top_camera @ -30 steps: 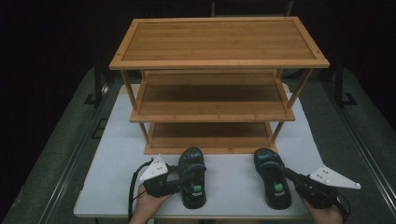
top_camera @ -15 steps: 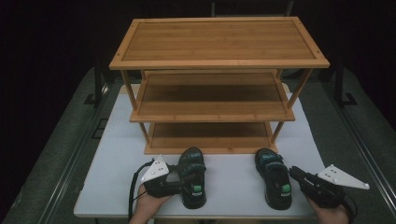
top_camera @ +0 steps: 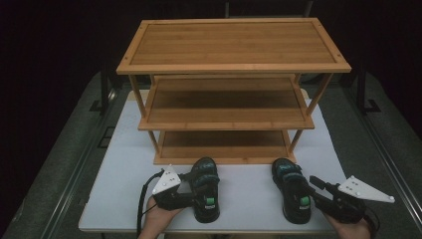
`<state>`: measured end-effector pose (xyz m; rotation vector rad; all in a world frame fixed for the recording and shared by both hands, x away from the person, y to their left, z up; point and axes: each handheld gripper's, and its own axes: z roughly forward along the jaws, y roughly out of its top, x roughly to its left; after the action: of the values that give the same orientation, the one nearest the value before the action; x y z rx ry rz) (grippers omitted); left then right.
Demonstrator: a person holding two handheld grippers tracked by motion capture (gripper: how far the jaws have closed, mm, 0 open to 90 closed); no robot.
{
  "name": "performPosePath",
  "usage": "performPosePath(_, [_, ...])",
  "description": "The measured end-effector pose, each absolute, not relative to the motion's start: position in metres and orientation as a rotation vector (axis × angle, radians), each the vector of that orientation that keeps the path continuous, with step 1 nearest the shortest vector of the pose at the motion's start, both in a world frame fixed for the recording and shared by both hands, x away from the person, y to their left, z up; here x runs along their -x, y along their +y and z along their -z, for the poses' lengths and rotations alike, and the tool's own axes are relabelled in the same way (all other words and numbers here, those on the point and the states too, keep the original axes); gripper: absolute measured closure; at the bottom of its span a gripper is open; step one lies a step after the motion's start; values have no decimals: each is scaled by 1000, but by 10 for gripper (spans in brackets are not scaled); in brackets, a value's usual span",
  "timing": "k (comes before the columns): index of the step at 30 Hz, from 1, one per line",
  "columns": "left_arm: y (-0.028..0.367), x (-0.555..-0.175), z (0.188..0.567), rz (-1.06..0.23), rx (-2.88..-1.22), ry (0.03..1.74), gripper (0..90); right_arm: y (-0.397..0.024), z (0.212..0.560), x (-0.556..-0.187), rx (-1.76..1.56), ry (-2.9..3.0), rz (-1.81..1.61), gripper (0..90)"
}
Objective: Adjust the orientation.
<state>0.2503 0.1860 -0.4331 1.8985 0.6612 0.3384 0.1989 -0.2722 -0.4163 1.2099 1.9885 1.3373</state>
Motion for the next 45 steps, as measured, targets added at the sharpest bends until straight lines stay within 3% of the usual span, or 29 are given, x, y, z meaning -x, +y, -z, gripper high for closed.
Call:
performPosePath(15, [182, -246, 425, -344, -1927, 731, 608, -262, 423, -209, -1288, 2033, -1247, 512])
performPosePath(19, [183, -245, 423, -356, -1942, 723, 676, -259, 423, -211, -1289, 2047, -1217, 601])
performPosePath(26, [187, -246, 422, -358, -1945, 717, 717, -256, 421, -211, -1287, 2017, -1136, 764])
performPosePath(45, [207, -245, 406, -395, -1828, 723, 735, -235, 413, -207, -1285, 1981, -1283, 805])
